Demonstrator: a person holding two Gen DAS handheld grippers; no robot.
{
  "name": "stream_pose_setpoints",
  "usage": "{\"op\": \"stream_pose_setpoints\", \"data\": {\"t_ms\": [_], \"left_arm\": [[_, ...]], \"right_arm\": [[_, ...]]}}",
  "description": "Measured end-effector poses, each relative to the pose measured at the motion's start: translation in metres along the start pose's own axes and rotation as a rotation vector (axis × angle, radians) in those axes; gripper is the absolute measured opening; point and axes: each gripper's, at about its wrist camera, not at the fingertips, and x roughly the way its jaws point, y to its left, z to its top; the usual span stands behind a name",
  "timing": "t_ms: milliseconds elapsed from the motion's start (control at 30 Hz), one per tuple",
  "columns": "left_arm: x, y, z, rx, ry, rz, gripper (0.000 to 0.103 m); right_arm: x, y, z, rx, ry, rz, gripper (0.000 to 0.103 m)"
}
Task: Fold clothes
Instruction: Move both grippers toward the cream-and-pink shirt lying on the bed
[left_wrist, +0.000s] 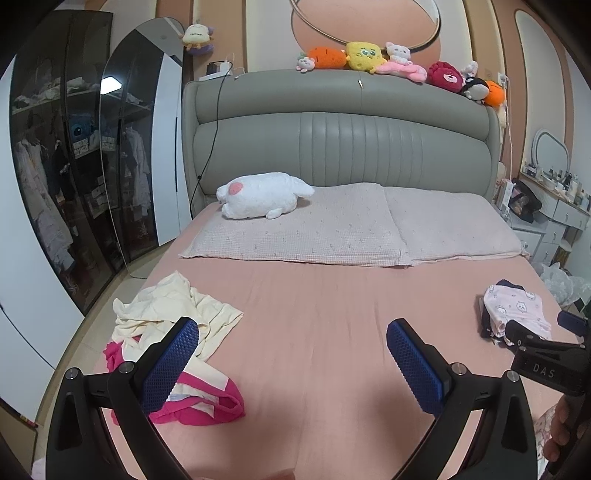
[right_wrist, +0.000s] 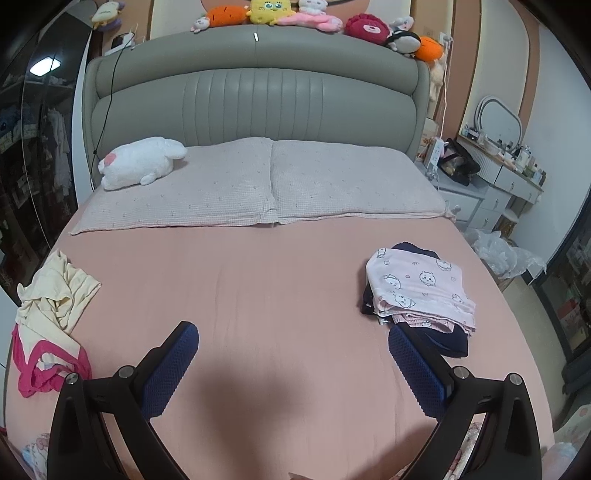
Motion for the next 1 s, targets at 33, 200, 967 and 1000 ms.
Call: {"op": "stream_pose_setpoints", "data": {"t_ms": [33,200,967,1000], "left_arm": [[0.000,0.001,0.001,-0.006,-0.001,-0.001,0.103],[0.000,-0.001,0.002,0.016,-0.015,0.006,0.103],[0.003,0.185,-0.049,-0.241,0.040,0.227,0.103],[0.011,0.197,-0.058,-0.257,0.061,0.238,0.103]], "right_arm": [[-0.001,0.001,0.000,-0.008,-0.010,-0.009,0.103],[-0.003,0.006,-0.004,-0.060,-0.055,-0.049,0.103],[0.005,0.161,0.007,-0.432,-0.066,0.366,0.103],[0.012,0.175,0.005,-0.437,-0.052,0.385,0.103]]}}
